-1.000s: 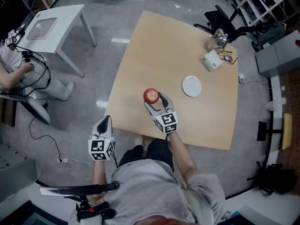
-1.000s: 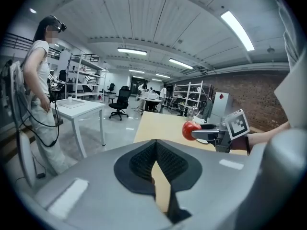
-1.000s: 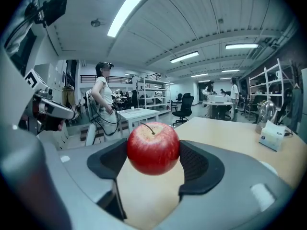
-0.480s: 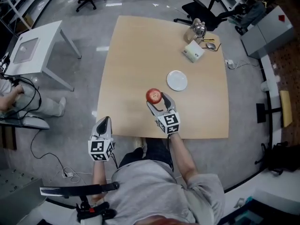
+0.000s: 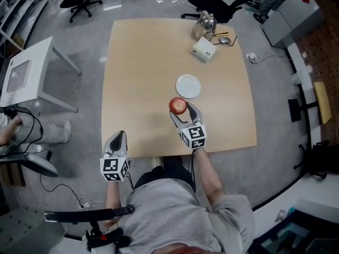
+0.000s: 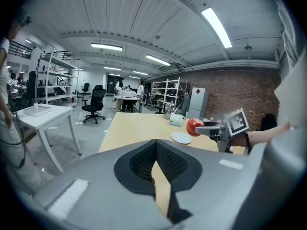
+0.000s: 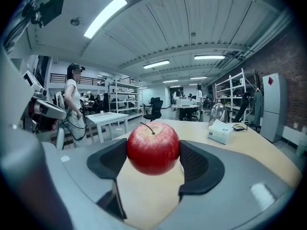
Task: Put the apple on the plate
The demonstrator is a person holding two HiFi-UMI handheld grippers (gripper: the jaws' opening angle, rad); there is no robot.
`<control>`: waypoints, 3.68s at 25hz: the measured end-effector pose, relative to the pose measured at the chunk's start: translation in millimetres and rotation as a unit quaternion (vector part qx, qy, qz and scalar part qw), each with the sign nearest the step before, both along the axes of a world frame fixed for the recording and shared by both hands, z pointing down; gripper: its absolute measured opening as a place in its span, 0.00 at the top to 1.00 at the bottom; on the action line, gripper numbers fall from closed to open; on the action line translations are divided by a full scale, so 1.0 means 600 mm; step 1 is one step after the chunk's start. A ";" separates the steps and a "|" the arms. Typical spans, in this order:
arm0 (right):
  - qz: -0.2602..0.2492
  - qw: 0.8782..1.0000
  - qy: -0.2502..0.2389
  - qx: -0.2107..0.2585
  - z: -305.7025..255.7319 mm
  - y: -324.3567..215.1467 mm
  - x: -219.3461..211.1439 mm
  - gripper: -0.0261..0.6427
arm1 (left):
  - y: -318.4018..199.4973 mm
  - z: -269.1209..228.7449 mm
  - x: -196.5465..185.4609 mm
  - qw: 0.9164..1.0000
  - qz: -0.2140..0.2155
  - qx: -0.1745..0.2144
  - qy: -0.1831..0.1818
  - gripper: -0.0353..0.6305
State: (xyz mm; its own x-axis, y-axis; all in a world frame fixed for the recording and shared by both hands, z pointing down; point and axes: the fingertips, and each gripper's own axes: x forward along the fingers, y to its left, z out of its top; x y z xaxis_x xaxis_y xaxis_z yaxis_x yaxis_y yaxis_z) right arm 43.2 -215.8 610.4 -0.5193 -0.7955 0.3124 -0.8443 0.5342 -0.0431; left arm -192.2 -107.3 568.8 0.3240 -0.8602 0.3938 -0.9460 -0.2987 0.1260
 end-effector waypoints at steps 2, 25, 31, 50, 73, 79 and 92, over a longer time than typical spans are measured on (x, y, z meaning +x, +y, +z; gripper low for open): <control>0.010 1.000 -0.001 0.000 -0.005 0.000 0.014 0.44 | -0.004 -0.005 0.007 1.000 0.008 -0.002 -0.001 0.92; 0.043 0.999 0.004 -0.027 0.074 -0.098 0.116 0.44 | -0.084 0.025 0.071 0.999 0.015 -0.034 -0.020 0.92; 0.041 0.998 0.002 -0.037 0.096 -0.133 0.133 0.44 | -0.114 0.039 0.093 0.999 0.016 -0.043 -0.021 0.92; 0.026 0.997 0.012 -0.069 0.184 -0.231 0.168 0.44 | -0.193 0.085 0.139 0.996 0.004 -0.080 -0.025 0.92; 0.035 0.996 0.001 -0.079 0.225 -0.254 0.170 0.43 | -0.191 0.097 0.151 0.995 -0.002 -0.093 -0.039 0.92; 0.037 0.996 0.002 -0.087 0.222 -0.254 0.169 0.42 | -0.186 0.091 0.153 0.995 0.001 -0.088 -0.039 0.92; 0.039 0.997 0.012 -0.058 0.168 -0.244 0.165 0.41 | -0.169 0.059 0.138 0.998 -0.005 -0.062 -0.032 0.92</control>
State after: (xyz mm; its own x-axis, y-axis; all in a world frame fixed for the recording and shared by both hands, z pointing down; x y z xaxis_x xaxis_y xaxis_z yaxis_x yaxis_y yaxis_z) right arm 142.1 -362.4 711.3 -0.4478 -0.7910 0.4168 -0.8849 0.4588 -0.0800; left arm -109.3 -208.7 604.3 0.2860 -0.8064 0.5175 -0.9563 -0.2743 0.1011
